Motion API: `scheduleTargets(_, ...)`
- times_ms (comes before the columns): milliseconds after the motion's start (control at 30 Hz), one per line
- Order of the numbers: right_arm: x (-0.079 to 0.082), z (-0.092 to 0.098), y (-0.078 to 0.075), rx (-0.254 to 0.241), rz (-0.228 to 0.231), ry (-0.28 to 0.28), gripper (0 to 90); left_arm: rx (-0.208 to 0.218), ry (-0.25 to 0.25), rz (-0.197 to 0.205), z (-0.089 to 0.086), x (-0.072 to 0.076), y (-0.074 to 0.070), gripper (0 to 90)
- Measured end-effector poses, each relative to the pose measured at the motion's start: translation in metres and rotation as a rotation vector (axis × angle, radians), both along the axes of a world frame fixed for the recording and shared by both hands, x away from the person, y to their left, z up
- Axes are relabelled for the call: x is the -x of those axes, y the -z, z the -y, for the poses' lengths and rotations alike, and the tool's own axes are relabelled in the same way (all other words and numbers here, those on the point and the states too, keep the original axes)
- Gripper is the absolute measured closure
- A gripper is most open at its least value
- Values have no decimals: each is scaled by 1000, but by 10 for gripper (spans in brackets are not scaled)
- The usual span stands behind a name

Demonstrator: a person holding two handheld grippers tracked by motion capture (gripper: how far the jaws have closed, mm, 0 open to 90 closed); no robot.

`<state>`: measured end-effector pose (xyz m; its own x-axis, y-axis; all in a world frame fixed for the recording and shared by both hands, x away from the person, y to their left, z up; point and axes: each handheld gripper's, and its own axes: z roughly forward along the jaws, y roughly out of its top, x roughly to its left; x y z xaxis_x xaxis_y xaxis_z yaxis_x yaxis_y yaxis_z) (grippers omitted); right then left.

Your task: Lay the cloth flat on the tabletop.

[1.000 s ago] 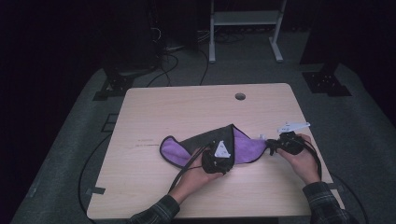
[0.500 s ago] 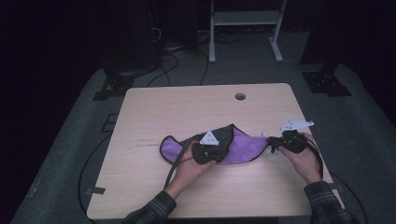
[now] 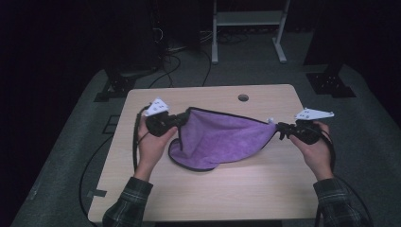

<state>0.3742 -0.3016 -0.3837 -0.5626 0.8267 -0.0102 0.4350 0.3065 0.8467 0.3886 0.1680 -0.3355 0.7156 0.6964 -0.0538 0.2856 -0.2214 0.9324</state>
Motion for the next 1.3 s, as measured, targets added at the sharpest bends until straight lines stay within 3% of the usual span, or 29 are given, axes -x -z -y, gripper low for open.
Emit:
scheduleTargets(200, 3, 9, -30, -83, 75, 6, 828, 49, -51, 53, -27, -1, -26, 841)
scheduleTargets(367, 12, 2, -63, -67, 160, -9, 828, 70, -68, 103, -36, 8, -44, 841)
scheduleTargets(500, 21, -3, -85, -71, 226, -21, 829, 116, -63, 117, -44, 14, -53, 842)
scheduleTargets(733, 30, -5, -115, -74, 296, -14, 828, 140, -59, 149, -46, 18, -69, 841)
scheduleTargets(867, 16, -7, -119, -59, 291, 4, 829, 127, -68, 143, -43, 3, -72, 841)
scheduleTargets(1000, -11, -8, -116, -71, 261, 32, 829, 119, -87, 126, -41, -23, -69, 842)
scheduleTargets(1100, -28, -10, -118, -87, 268, 52, 829, 142, -100, 126, -41, -40, -73, 842)
scheduleTargets(1233, -38, -13, -128, -125, 310, 62, 829, 166, -101, 168, -44, -46, -84, 841)
scheduleTargets(1300, -38, -14, -130, -122, 320, 56, 829, 157, -99, 173, -45, -44, -85, 841)
